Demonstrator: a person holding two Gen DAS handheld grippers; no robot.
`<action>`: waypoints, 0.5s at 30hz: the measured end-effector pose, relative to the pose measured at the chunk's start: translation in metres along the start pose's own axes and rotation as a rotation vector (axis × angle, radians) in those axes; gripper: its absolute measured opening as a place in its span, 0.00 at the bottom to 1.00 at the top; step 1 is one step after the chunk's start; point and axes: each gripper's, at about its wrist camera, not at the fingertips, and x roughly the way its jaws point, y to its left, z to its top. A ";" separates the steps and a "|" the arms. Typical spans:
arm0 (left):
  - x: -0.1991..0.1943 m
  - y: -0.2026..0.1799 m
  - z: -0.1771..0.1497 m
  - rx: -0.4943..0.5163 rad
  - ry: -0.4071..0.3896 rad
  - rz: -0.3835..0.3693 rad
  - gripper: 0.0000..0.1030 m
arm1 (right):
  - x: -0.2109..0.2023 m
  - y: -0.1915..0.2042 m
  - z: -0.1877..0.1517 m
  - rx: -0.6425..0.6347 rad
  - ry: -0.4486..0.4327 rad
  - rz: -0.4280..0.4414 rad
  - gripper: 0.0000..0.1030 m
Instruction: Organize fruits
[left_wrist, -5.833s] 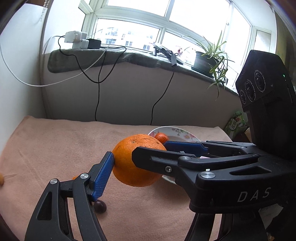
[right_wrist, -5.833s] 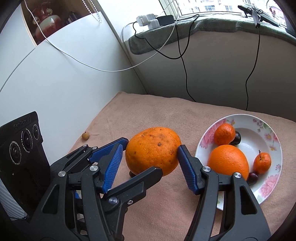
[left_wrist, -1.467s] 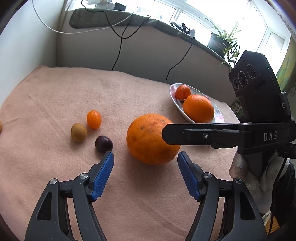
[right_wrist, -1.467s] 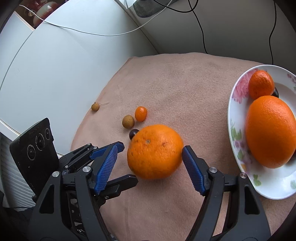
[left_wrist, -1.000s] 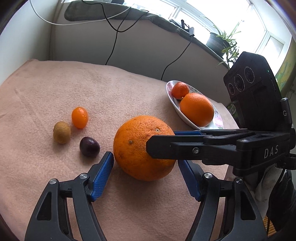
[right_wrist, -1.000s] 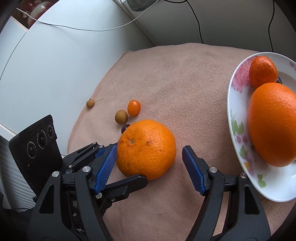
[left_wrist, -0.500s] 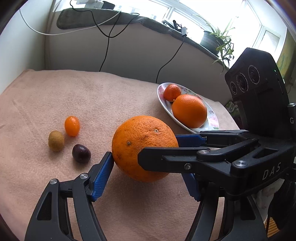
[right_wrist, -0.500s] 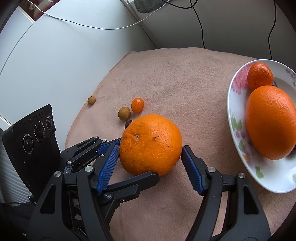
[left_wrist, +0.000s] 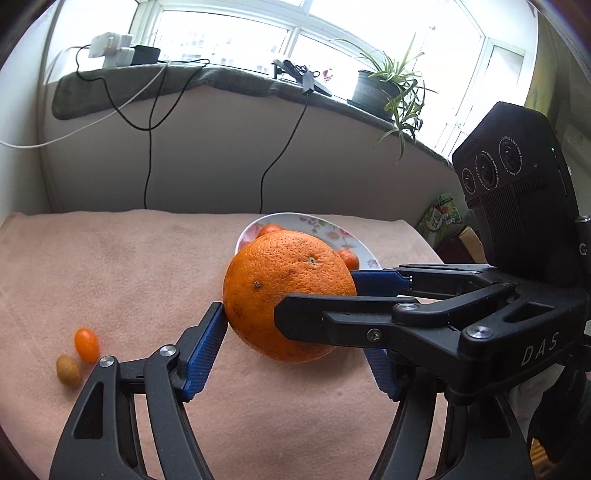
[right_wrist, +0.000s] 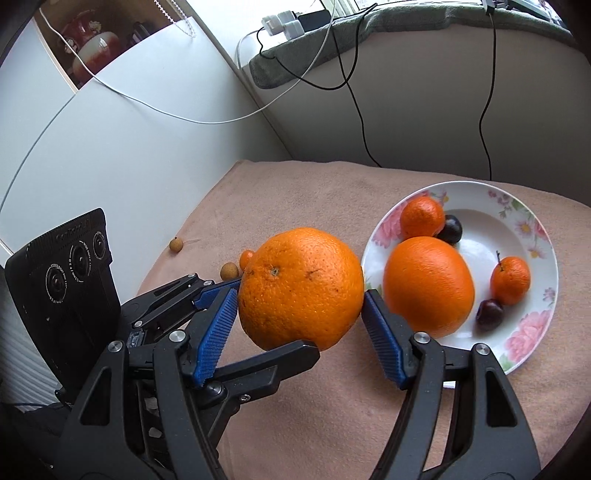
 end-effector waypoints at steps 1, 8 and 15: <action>0.003 -0.003 0.004 0.007 -0.002 -0.005 0.69 | -0.004 -0.004 0.002 0.004 -0.009 -0.005 0.71; 0.032 -0.022 0.029 0.045 0.002 -0.032 0.69 | -0.030 -0.038 0.013 0.050 -0.053 -0.032 0.71; 0.056 -0.032 0.044 0.060 0.022 -0.034 0.69 | -0.035 -0.067 0.019 0.101 -0.073 -0.030 0.71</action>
